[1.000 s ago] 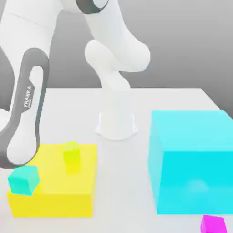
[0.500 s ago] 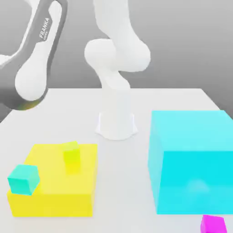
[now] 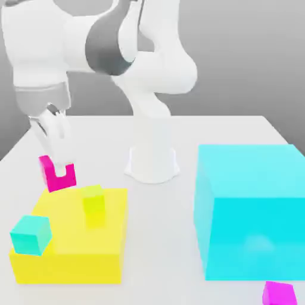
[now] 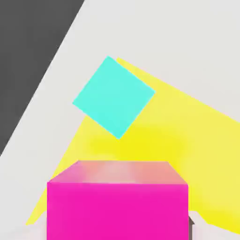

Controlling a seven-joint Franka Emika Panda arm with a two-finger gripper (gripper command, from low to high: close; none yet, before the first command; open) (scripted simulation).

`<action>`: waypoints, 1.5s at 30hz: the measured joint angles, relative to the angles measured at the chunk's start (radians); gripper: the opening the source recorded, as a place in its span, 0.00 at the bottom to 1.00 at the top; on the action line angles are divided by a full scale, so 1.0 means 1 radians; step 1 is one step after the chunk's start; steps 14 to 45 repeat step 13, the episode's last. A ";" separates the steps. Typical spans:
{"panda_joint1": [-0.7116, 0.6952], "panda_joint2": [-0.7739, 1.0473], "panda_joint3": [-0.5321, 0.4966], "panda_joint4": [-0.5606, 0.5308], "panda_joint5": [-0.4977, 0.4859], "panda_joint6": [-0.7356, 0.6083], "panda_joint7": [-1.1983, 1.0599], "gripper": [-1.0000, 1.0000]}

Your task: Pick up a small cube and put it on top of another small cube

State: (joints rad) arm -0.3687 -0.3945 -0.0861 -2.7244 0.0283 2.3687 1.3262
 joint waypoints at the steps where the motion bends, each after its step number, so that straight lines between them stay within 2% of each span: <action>1: 0.000 -0.036 0.006 -0.030 -0.007 -0.009 -0.005 0.00; 5: -0.017 -0.122 0.033 -0.140 -0.048 -0.012 -0.006 0.00; 10: -0.026 0.020 0.039 -0.199 -0.055 0.182 -0.005 0.00; 11: -0.027 0.040 0.040 -0.205 -0.056 0.208 -0.005 1.00; 45: -0.027 0.040 0.040 -0.205 -0.056 0.208 -0.005 1.00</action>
